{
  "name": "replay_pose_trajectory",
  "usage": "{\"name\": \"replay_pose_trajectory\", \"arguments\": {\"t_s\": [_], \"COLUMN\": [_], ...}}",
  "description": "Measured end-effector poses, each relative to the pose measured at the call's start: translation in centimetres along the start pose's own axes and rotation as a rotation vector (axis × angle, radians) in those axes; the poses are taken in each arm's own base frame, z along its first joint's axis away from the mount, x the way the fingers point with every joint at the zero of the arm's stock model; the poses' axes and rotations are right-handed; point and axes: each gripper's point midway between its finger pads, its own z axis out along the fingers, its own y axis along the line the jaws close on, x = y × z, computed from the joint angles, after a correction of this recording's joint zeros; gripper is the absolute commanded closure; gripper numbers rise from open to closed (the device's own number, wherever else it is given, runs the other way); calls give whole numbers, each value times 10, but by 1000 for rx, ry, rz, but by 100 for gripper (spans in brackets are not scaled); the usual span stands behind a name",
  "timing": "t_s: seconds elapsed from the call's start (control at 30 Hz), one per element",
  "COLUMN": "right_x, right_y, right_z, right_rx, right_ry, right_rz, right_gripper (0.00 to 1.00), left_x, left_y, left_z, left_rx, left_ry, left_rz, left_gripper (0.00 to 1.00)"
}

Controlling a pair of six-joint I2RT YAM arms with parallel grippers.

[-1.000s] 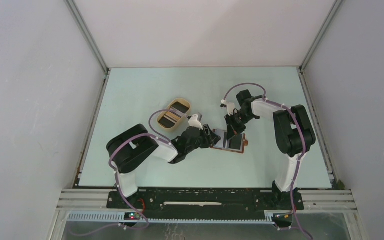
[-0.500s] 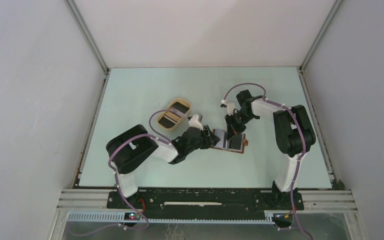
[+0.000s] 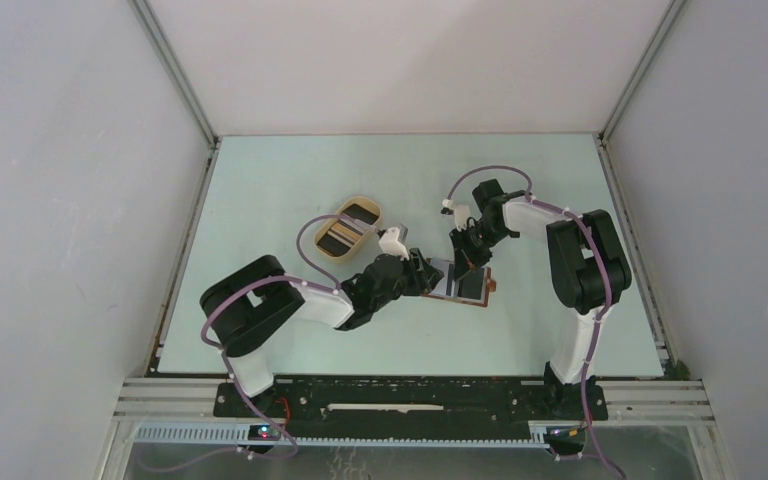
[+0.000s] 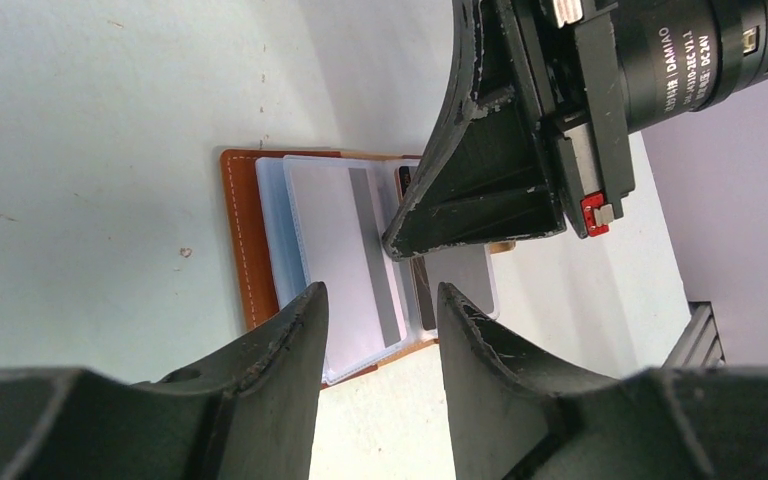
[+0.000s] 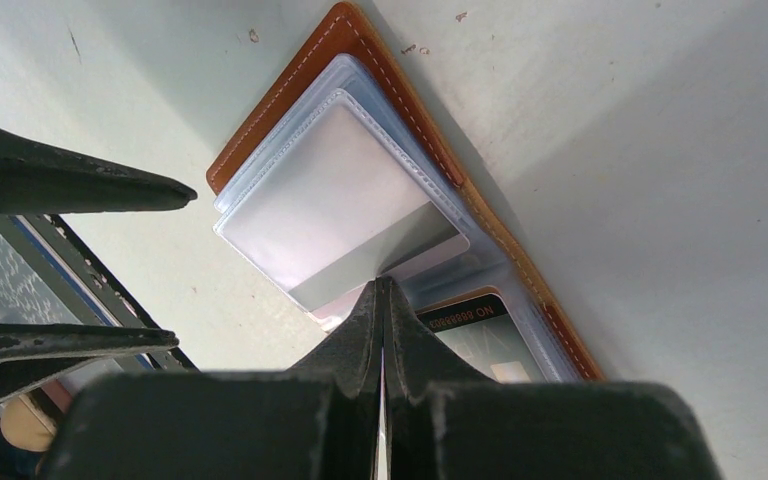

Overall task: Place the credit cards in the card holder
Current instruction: Insert the credit card into the card holder.

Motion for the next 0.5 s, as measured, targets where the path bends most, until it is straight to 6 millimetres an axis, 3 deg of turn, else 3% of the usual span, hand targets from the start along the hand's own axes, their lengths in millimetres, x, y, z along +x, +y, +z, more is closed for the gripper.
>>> {"name": "replay_pose_trajectory", "arguments": {"t_s": [0.5], "right_x": [0], "right_y": [0], "right_z": [0], "right_rx": [0], "right_ry": [1], "right_rz": [0], "right_gripper": [98], "left_x": [13], "left_y": [11], "left_z": [6], "left_rx": [-36], "left_ry": [49], "left_rz": [15], "left_gripper": [51]}}
